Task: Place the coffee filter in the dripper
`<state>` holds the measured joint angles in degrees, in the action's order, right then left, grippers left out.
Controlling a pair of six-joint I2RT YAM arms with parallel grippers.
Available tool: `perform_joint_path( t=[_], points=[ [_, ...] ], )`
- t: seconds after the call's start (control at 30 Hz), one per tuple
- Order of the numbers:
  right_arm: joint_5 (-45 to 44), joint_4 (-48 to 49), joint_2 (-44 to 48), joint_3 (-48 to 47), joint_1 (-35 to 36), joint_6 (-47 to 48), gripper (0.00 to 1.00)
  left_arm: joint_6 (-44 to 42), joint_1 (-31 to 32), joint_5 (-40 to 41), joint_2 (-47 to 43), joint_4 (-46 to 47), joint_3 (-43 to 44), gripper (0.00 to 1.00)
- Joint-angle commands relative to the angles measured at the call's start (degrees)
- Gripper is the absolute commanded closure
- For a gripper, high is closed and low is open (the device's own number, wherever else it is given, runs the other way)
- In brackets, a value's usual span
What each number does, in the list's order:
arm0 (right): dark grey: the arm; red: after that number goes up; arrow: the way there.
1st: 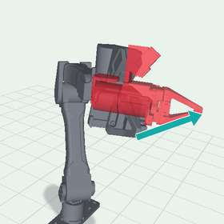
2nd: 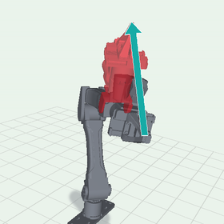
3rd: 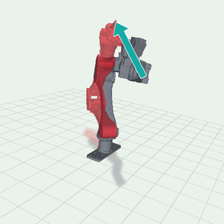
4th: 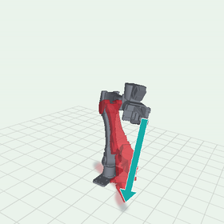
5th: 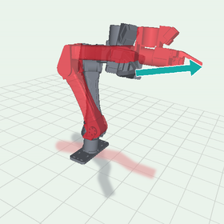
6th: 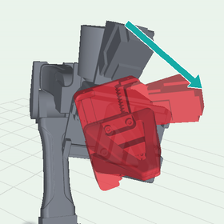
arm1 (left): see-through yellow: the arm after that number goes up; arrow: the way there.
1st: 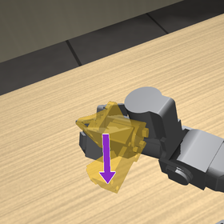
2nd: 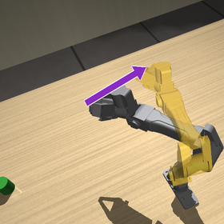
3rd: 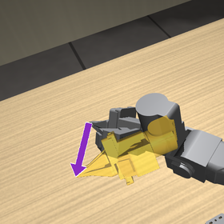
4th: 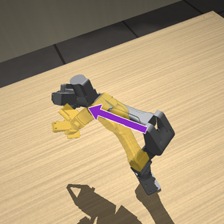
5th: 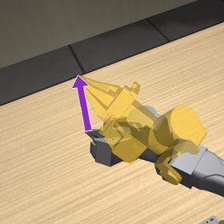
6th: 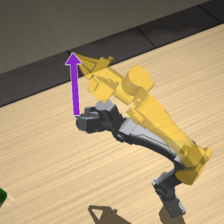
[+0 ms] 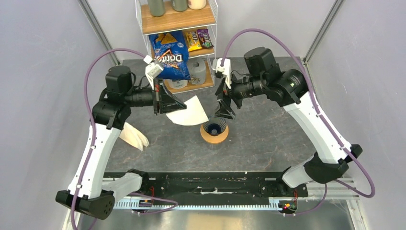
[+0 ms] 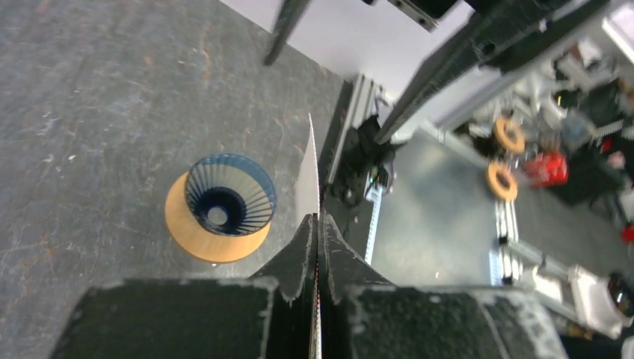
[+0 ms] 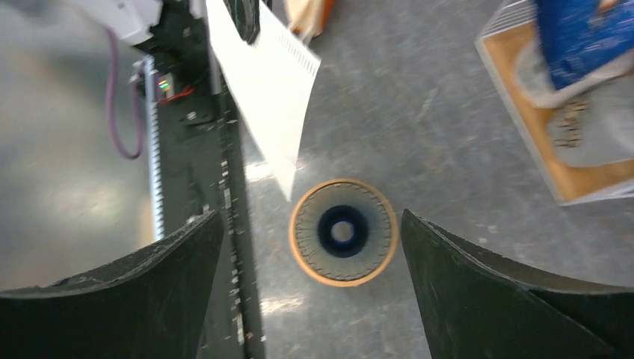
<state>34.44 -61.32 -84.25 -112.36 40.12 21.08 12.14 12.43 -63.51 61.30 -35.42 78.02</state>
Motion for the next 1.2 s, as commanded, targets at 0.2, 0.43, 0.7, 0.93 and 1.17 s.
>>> perform_joint_path(
  t=[0.2,0.43,0.7,0.93,1.17],
  points=[
    [17.5,-6.4,-4.2,-3.7,0.6,-3.9,0.22,-20.4,12.7,5.6,2.9,-13.2,5.2,0.98],
    [17.1,-8.5,-5.4,-2.9,4.1,-1.0,0.34,-20.0,15.0,5.6,5.2,-13.3,7.1,0.98],
    [14.9,-4.7,-5.9,-2.5,4.6,-3.1,0.98,-19.9,15.7,5.1,5.1,-12.6,7.1,0.98],
    [16.4,18.7,-2.5,1.6,-3.6,-24.1,1.0,29.6,-11.0,-1.2,-1.3,43.1,-8.2,0.32],
    [8.3,57.3,3.0,11.2,-9.2,-46.7,1.0,49.5,-17.0,0.0,-2.8,66.5,-16.4,0.14]
  ],
)
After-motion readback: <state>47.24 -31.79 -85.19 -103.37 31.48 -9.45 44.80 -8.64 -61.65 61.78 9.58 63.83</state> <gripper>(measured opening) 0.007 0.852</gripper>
